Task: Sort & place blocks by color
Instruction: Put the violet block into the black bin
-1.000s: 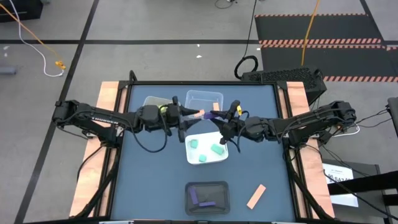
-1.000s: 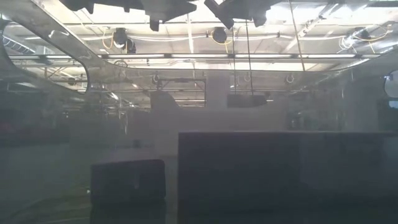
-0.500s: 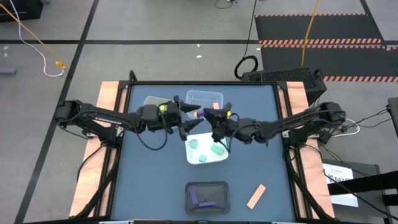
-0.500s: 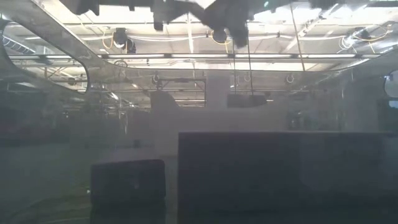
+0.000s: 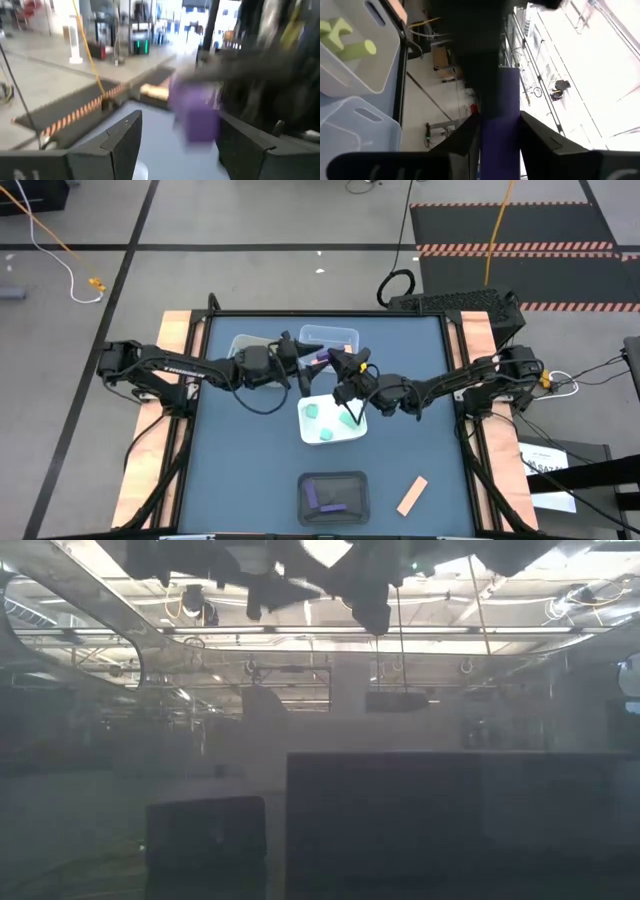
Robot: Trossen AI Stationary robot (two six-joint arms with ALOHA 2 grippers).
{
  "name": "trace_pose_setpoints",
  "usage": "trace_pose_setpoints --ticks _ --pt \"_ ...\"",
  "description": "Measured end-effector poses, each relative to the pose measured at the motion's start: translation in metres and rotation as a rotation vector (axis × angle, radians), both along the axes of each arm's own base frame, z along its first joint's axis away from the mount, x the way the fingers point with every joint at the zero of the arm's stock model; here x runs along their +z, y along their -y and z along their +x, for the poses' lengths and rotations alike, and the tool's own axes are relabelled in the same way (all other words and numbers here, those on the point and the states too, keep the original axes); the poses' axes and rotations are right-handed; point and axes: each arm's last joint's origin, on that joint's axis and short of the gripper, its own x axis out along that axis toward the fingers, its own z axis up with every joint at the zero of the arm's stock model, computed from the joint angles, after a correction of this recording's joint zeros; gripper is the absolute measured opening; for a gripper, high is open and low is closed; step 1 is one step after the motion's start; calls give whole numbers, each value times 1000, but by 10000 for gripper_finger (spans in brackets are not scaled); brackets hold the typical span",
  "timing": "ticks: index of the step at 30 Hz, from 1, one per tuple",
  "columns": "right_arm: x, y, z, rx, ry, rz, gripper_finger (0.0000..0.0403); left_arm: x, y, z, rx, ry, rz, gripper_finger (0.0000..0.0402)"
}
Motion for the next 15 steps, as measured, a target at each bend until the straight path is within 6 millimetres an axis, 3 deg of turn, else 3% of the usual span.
trace_pose_setpoints --ticks 5,13,15 --pt "0 -2 0 7 4 8 90 -2 -3 2 0 -1 23 206" --pt "-3 -2 0 13 3 42 101 -2 -3 2 -22 -6 40 56" --pt "-3 -2 0 13 27 68 107 -2 -3 2 -37 -2 35 53"
